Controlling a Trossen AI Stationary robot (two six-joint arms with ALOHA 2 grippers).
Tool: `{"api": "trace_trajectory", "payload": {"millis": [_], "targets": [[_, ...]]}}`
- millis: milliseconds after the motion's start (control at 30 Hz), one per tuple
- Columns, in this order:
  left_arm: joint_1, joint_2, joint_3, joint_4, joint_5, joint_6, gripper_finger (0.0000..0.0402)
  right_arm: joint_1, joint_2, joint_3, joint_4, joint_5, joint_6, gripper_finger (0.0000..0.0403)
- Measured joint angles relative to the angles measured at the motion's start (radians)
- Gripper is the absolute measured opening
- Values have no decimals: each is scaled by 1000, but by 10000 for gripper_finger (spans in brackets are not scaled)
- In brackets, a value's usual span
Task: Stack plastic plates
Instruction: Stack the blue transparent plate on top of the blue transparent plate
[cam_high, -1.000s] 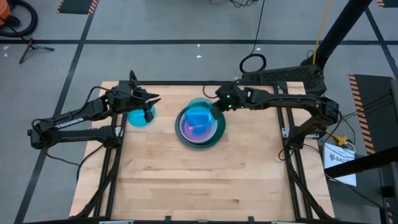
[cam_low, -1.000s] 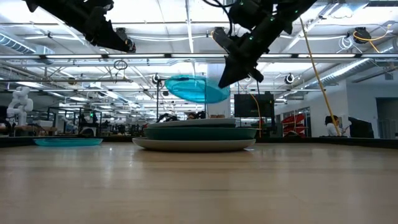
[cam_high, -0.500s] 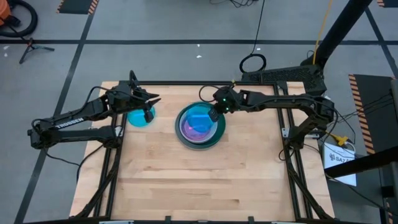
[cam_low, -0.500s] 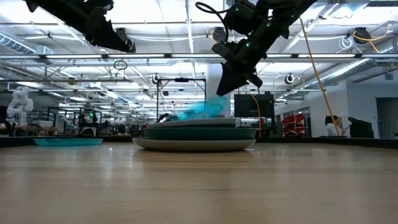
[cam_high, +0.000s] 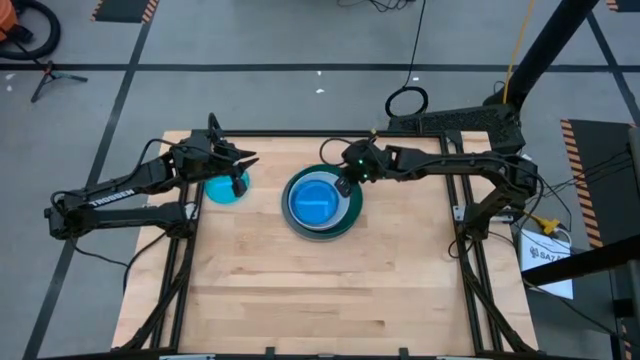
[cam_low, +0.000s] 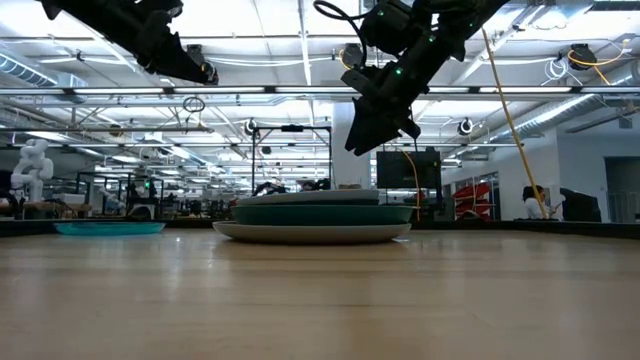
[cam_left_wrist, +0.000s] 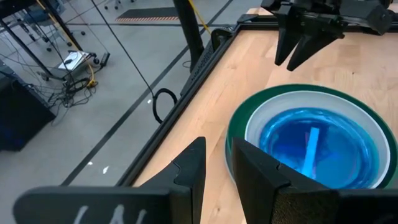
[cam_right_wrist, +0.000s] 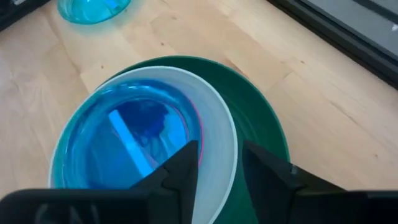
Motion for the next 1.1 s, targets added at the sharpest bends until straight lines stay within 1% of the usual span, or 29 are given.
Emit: {"api": "trace_trajectory", "payload": {"millis": [100,233,300,400,500,633,733,833,1100], "targets": [[0,0,0,-3,0,-12,86,20,-5,0,2,13,-37,120],[0,0,0,-18,0,-37,86,95,-10,0,43,122,-127,117],[0,5,0,-30,0,-62,86,132,-11,0,77,154,-171,117],[0,28,0,-60,0,-109,86,169,-11,0,124,157,-225,117],[0,74,0,-85,0,-158,86,194,-20,0,168,158,-277,116],[0,167,0,-124,-7,-230,86,210,-64,0,184,165,-323,116],[5,244,1,-168,-62,-285,85,215,-101,-2,184,205,-353,116],[27,316,1,-229,-102,-345,85,216,-156,-45,214,210,-373,116],[112,475,1,-384,-139,-552,85,185,-345,-250,421,211,-408,116]]}}
